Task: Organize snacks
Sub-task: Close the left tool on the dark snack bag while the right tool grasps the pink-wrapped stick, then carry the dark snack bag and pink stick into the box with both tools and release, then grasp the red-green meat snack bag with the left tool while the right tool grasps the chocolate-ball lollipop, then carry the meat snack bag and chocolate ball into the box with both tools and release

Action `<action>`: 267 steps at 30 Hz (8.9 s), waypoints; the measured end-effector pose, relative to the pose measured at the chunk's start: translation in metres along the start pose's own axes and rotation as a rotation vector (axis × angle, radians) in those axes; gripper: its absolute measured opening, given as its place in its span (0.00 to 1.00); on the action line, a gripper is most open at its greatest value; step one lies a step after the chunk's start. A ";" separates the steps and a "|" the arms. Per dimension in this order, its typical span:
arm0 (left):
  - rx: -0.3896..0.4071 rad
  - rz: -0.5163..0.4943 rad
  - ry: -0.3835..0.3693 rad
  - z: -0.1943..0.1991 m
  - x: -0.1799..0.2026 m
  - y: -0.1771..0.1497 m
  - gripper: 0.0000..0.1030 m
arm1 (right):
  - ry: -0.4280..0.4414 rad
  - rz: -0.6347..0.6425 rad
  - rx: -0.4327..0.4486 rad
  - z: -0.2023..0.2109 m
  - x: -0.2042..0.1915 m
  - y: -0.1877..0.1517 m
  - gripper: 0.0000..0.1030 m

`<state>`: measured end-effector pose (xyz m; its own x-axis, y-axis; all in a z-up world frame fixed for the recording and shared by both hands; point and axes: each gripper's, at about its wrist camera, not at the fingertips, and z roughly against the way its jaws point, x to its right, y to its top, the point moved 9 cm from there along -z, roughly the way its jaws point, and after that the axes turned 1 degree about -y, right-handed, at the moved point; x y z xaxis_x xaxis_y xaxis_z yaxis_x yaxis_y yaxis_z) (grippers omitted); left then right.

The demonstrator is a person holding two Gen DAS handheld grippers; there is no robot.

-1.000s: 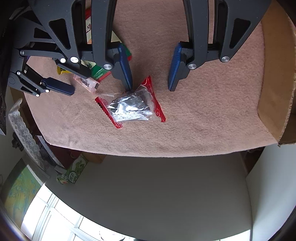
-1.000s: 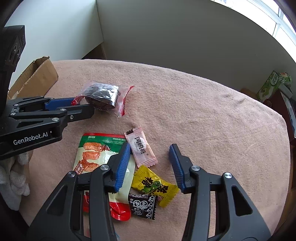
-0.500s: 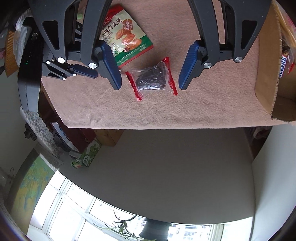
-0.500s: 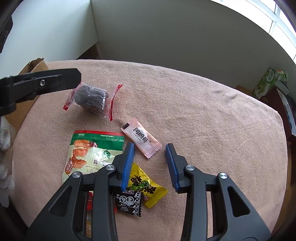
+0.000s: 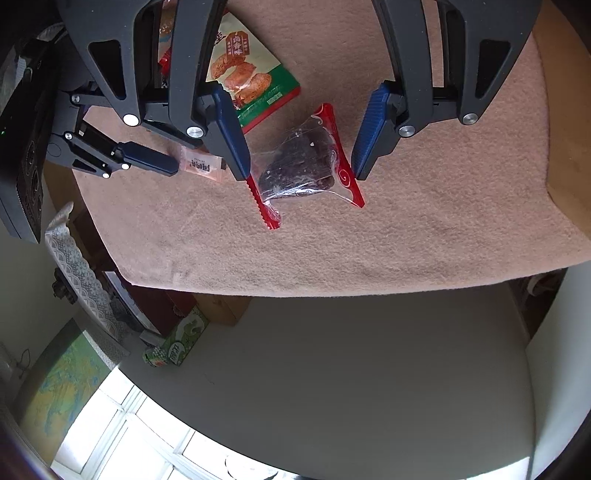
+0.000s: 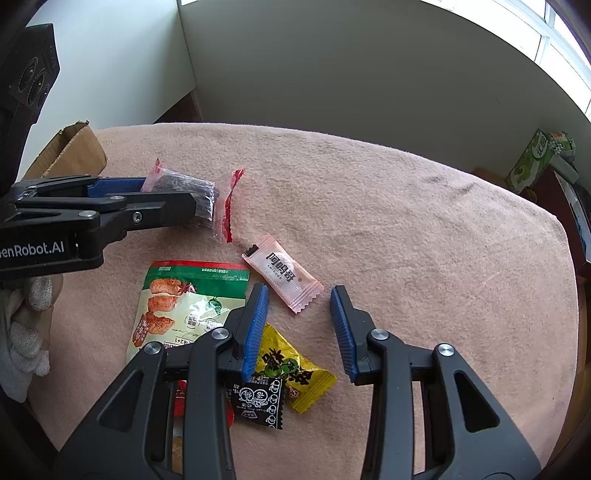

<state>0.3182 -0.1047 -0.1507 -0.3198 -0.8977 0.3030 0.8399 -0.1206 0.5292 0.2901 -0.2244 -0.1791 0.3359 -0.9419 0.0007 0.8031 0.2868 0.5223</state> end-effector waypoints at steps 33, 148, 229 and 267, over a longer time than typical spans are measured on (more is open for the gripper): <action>0.065 0.074 0.026 0.010 -0.016 -0.001 0.35 | 0.005 0.018 0.011 0.002 -0.007 0.008 0.08; -0.025 0.098 -0.139 0.041 0.027 -0.068 0.59 | 0.276 -0.184 -0.052 0.050 -0.035 -0.062 0.60; 0.290 0.075 -0.004 0.149 -0.018 -0.033 0.40 | 0.106 -0.015 0.174 0.108 -0.064 -0.019 0.36; 0.424 0.425 0.183 0.234 -0.213 -0.073 0.50 | 0.298 0.115 0.184 0.052 -0.277 0.120 0.68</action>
<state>0.2230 0.1943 -0.0687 0.1158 -0.8930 0.4349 0.6179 0.4076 0.6724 0.2679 0.0614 -0.0722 0.5694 -0.8052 -0.1657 0.6586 0.3262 0.6781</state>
